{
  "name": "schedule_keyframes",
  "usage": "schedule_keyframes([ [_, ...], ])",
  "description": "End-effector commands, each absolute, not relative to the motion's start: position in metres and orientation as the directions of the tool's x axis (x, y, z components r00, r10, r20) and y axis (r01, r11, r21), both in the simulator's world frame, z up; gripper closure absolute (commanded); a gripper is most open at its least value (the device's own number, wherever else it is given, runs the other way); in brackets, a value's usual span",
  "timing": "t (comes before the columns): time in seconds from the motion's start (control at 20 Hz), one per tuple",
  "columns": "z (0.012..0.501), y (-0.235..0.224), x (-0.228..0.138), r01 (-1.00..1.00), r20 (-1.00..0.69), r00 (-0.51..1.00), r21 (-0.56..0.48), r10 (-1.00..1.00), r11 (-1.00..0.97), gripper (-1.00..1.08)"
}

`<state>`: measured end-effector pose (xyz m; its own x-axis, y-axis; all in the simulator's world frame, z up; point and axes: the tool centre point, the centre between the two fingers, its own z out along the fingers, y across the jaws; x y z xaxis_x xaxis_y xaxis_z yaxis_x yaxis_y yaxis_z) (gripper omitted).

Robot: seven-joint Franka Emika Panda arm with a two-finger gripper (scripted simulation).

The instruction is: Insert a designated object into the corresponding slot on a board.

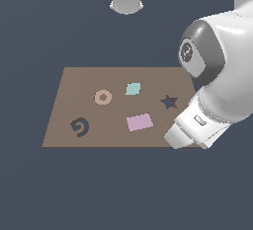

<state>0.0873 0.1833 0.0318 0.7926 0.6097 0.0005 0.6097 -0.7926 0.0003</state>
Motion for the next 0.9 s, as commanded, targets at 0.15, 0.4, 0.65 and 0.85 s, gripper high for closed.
schedule_keyframes([
  [0.15,0.033,0.19,0.078,0.766,0.001,0.642,0.001,0.766,-0.642,1.08],
  [0.4,0.034,0.194,0.068,0.886,0.001,0.463,0.001,0.886,-0.463,1.08],
  [0.65,0.035,0.196,0.057,0.965,0.001,0.264,0.002,0.965,-0.264,1.08],
  [0.85,0.035,0.196,0.048,0.995,0.001,0.097,0.002,0.995,-0.097,1.08],
])
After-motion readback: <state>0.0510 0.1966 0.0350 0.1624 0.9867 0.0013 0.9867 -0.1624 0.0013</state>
